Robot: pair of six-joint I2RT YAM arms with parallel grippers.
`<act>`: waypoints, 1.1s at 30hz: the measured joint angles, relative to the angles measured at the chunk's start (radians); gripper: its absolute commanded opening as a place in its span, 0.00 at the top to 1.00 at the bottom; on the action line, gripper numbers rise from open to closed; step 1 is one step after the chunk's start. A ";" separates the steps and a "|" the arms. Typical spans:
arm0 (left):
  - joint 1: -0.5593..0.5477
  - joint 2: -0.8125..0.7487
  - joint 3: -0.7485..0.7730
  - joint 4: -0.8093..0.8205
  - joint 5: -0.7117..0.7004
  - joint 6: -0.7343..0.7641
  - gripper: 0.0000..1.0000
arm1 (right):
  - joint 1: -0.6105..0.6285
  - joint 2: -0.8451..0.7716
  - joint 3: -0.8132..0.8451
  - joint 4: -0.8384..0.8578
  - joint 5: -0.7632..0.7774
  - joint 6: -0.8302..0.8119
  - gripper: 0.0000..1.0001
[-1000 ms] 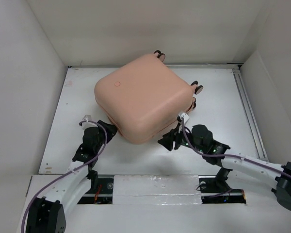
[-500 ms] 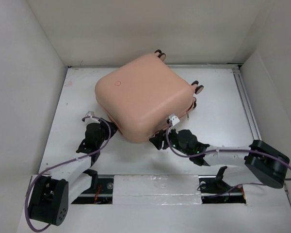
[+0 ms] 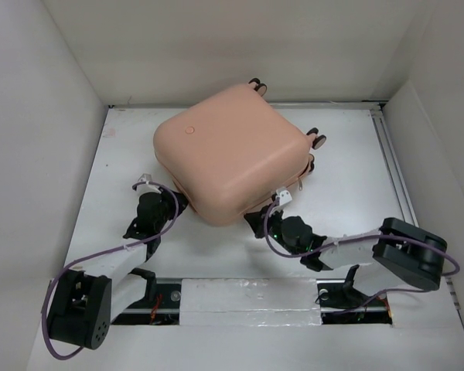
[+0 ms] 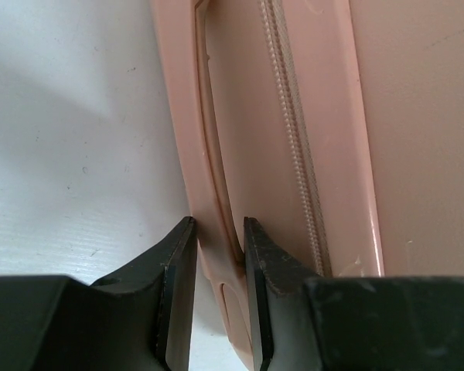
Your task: Pack the luggage
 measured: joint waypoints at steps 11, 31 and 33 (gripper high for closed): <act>-0.343 -0.012 -0.001 -0.011 -0.270 -0.080 1.00 | -0.004 -0.480 0.049 -0.478 0.116 -0.020 1.00; -0.476 -0.058 -0.001 -0.087 -0.332 -0.182 1.00 | -0.007 -0.554 -0.002 -0.661 0.137 0.103 0.50; -0.476 -0.058 -0.001 -0.087 -0.332 -0.182 1.00 | -0.007 -0.573 -0.015 -0.657 0.138 0.103 0.50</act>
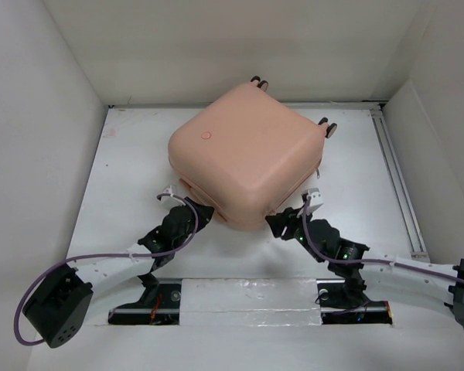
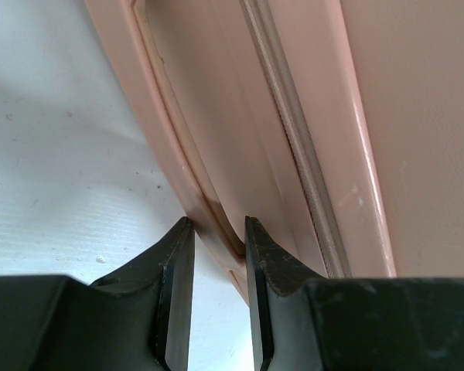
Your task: Pack the luggage
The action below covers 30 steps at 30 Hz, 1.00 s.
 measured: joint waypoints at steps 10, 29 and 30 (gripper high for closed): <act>-0.013 -0.030 0.000 -0.036 0.025 0.009 1.00 | -0.012 -0.144 -0.185 0.050 -0.038 -0.051 0.45; -0.013 -0.010 0.006 -0.023 0.029 0.039 1.00 | -0.331 0.043 -0.145 0.228 -0.443 -0.311 0.53; -0.013 -0.009 0.007 -0.022 0.029 0.041 1.00 | -0.333 0.047 -0.142 0.227 -0.475 -0.319 0.53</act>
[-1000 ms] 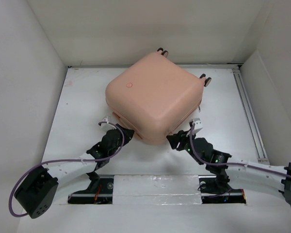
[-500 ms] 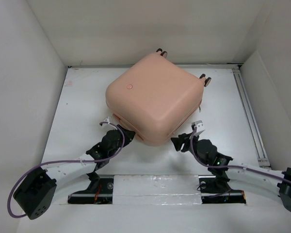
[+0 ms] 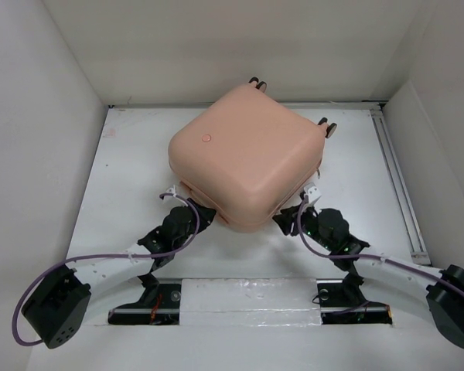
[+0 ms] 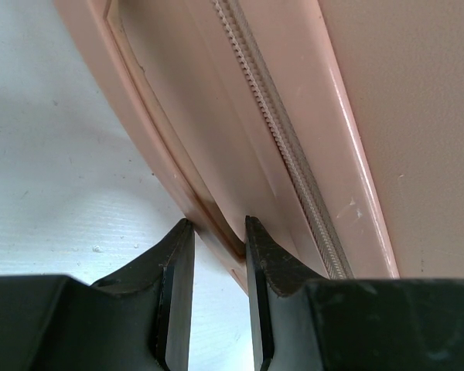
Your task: Pack the luggage
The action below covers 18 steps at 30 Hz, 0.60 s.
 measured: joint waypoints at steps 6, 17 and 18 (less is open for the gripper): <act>0.000 0.001 0.000 0.002 0.002 0.005 1.00 | 0.000 0.002 0.015 -0.006 -0.138 -0.021 0.52; 0.000 0.014 0.000 0.016 0.002 0.006 1.00 | 0.000 0.033 0.036 -0.005 -0.146 -0.032 0.78; 0.000 0.015 0.000 0.017 0.002 0.006 1.00 | 0.000 0.041 0.038 -0.002 -0.144 -0.031 0.82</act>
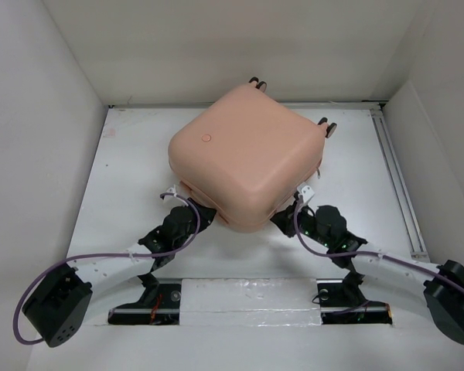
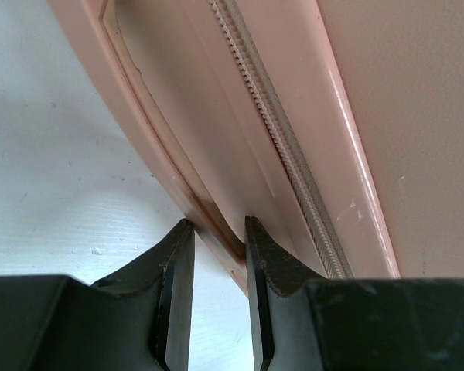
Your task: Pack the luggage
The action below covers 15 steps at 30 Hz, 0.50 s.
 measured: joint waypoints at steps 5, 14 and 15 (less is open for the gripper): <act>0.000 0.006 0.000 0.008 0.000 0.000 1.00 | 0.016 0.019 0.002 0.002 0.039 0.010 1.00; 0.000 0.042 0.002 0.056 0.001 -0.001 1.00 | 0.217 -0.023 0.002 -0.053 0.167 0.100 1.00; 0.000 0.051 0.006 0.061 0.003 -0.001 1.00 | 0.262 -0.028 0.005 -0.068 0.194 0.117 1.00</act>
